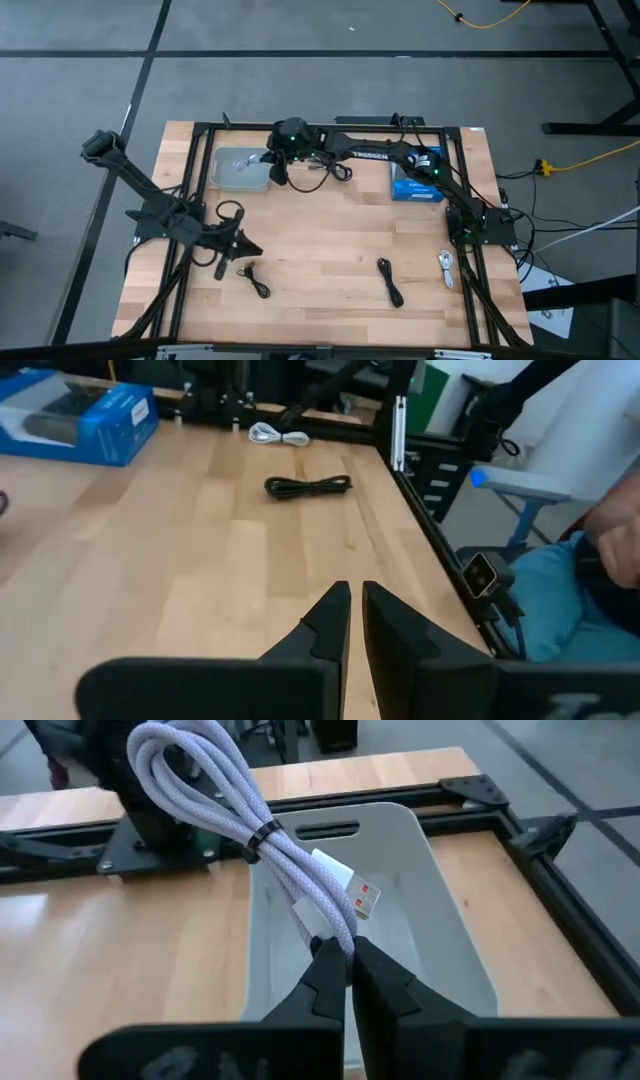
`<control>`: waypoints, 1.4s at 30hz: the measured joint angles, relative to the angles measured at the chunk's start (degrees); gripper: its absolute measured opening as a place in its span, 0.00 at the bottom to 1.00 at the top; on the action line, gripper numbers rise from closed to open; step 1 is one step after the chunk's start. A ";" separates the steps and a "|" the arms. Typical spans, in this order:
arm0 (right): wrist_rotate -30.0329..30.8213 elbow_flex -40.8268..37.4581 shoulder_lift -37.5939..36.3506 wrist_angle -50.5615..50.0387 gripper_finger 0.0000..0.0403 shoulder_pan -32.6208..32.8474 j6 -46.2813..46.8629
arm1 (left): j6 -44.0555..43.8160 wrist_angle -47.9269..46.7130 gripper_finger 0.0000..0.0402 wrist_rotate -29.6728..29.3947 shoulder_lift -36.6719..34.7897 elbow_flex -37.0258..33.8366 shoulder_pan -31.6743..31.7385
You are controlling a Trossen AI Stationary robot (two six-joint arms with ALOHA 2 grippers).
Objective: Pick and place USB-C Cables
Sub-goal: Put the gray charger cable into the gray bin, then put the white charger cable into the gray bin
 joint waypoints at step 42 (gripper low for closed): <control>1.37 -0.66 4.51 12.08 0.28 0.39 6.06 | -6.17 -6.53 0.06 -12.62 1.04 -1.22 -8.15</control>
